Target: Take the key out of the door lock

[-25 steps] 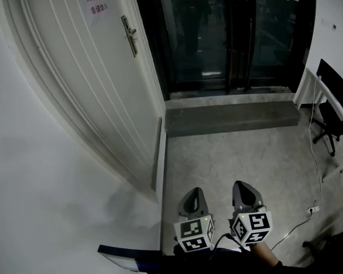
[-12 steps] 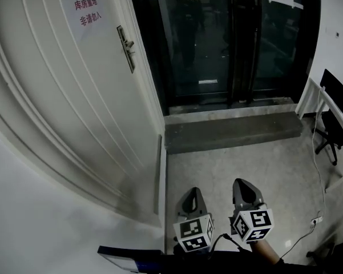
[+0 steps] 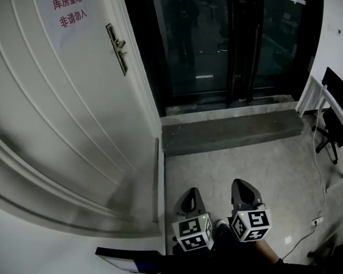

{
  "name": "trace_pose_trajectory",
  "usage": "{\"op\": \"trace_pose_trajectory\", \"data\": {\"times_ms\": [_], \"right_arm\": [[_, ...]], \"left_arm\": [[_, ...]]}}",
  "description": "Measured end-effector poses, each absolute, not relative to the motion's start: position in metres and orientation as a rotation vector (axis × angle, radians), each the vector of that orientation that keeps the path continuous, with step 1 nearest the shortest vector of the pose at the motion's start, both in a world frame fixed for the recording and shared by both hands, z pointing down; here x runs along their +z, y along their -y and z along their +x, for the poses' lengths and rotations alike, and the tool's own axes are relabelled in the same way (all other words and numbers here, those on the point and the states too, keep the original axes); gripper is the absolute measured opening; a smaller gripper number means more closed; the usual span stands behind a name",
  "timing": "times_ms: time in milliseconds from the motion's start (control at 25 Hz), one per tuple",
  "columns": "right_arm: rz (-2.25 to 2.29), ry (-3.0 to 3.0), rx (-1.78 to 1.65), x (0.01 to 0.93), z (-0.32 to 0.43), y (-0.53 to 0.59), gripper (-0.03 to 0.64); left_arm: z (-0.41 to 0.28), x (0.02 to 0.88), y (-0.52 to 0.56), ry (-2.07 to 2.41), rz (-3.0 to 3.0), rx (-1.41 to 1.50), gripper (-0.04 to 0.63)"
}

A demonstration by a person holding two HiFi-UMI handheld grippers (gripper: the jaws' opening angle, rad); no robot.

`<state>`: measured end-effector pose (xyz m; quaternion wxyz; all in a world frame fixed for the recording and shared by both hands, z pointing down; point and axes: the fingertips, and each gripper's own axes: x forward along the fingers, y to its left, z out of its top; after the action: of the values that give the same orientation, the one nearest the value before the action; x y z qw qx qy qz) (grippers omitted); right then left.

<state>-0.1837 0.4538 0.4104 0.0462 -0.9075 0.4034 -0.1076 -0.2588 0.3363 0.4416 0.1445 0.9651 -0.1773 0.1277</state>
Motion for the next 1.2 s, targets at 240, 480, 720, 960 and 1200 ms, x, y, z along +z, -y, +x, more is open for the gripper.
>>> {"op": "trace_pose_trajectory", "data": {"times_ms": [240, 480, 720, 960, 1200], "right_arm": [[-2.759, -1.263, -0.339, 0.414, -0.117, -0.421, 0.002], [-2.727, -1.348, -0.303, 0.395, -0.037, -0.378, 0.002], [-2.726, -1.388, -0.292, 0.389, 0.032, -0.358, 0.002], [-2.702, -1.423, -0.313, 0.396, 0.084, -0.344, 0.002], [-2.682, -1.455, -0.324, 0.402, 0.113, -0.322, 0.002]], "left_arm": [[-0.197, 0.445, -0.307, 0.538, 2.78, 0.362, 0.0], [-0.117, 0.424, -0.273, 0.58, 2.78, 0.305, 0.0], [-0.051, 0.422, -0.253, 0.644, 2.763, 0.303, 0.0], [-0.003, 0.418, -0.239, 0.694, 2.753, 0.266, 0.0], [0.021, 0.422, -0.216, 0.741, 2.746, 0.291, 0.0]]}}
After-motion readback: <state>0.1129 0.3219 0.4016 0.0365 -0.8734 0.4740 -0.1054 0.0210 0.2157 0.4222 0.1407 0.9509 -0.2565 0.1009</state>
